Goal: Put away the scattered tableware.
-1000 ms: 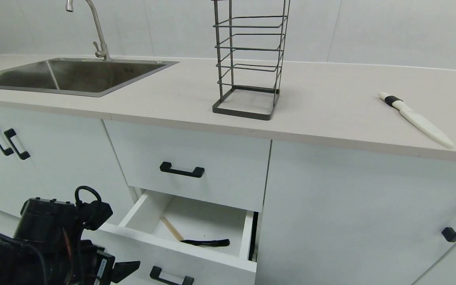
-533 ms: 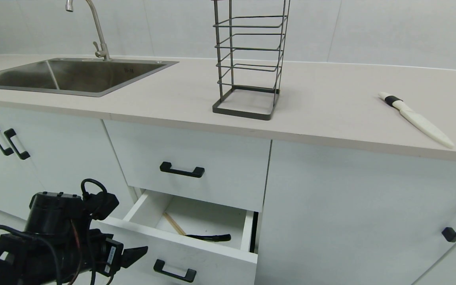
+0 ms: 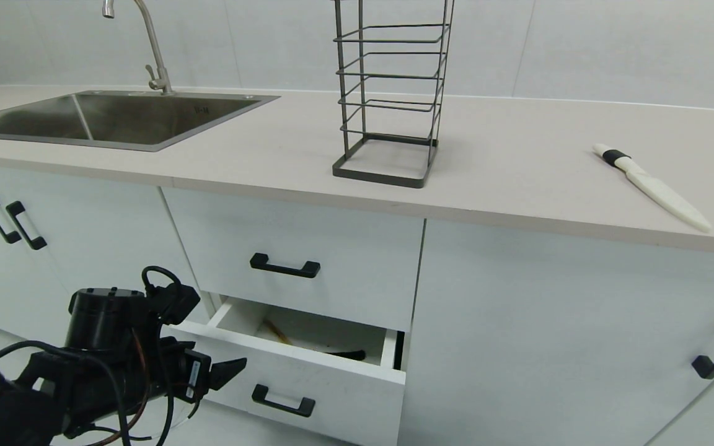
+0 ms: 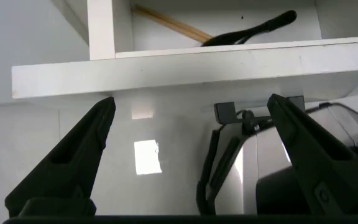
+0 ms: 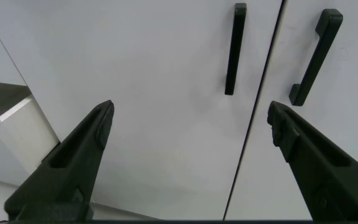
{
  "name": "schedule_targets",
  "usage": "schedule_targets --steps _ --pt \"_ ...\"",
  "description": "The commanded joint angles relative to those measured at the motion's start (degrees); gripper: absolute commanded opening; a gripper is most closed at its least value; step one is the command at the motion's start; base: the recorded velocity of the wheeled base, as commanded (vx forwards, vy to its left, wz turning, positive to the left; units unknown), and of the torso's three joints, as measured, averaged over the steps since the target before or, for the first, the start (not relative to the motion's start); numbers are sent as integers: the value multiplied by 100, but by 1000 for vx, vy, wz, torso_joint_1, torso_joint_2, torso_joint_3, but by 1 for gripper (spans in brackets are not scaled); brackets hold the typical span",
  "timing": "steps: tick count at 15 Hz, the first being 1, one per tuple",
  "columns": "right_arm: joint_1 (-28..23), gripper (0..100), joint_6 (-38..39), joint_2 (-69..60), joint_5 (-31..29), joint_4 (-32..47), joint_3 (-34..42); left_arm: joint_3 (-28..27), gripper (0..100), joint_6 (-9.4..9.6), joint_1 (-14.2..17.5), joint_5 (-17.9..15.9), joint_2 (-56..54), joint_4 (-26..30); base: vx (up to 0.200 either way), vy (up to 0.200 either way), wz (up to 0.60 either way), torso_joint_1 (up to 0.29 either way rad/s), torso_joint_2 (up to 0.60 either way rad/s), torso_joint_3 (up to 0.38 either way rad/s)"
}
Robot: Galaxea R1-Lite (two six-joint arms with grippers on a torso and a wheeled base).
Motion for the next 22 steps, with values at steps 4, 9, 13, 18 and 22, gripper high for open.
schedule_targets --steps 4,9,13,18,22 --pt "1 100 -1 0 -7 2 -9 -404 100 -49 12 9 473 -178 0 0 0 0 0 0" --pt "1 100 -1 9 2 2 -9 -844 100 -49 3 9 754 -257 0 0 0 0 0 0" --pt "1 100 -1 9 2 2 0 -1125 100 -128 3 9 1141 -521 0 0 0 0 0 0" --pt "1 100 -1 9 2 2 0 -967 100 -154 -6 18 1176 -846 0 0 0 0 0 0" --pt "1 100 -1 9 2 2 0 -395 100 -154 -6 9 271 -846 0 0 0 0 0 0"
